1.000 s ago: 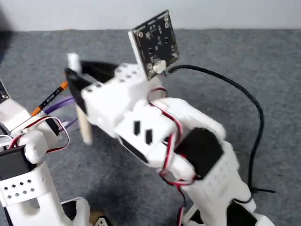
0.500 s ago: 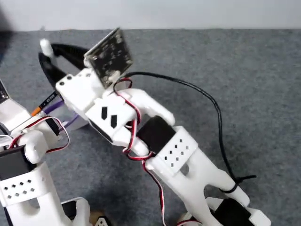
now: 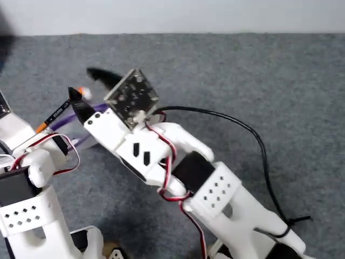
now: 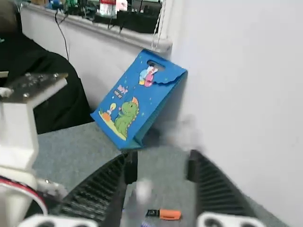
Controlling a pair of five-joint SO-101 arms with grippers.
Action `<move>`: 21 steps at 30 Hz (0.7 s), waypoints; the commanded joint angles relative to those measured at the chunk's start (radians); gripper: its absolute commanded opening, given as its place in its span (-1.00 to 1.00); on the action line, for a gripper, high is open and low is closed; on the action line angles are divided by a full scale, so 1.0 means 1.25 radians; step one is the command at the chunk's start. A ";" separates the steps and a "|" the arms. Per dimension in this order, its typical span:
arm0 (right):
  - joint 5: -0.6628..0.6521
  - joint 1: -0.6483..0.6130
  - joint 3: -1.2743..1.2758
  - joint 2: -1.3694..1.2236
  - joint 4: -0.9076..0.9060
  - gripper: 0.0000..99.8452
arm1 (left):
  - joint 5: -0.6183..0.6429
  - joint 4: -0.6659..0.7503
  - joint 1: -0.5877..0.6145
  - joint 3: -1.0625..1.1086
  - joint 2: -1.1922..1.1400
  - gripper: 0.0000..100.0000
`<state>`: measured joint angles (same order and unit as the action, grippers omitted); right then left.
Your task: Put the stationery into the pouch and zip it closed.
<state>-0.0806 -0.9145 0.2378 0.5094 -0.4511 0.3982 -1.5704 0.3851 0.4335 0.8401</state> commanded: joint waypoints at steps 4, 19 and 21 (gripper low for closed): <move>-0.010 -0.001 -0.005 0.042 -0.142 -0.58 | 0.010 0.000 0.006 -0.039 0.005 -0.98; 0.058 -0.006 -0.006 -0.023 -0.289 -0.58 | 0.009 -0.015 -0.032 -0.039 0.006 -0.98; 0.058 -0.006 -0.007 -0.024 -0.290 -0.58 | 0.009 -0.036 -0.081 -0.039 0.006 -0.98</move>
<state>-0.0176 -0.9114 0.2409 0.4757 -0.8101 0.3982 -1.5858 0.3529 0.4335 0.8401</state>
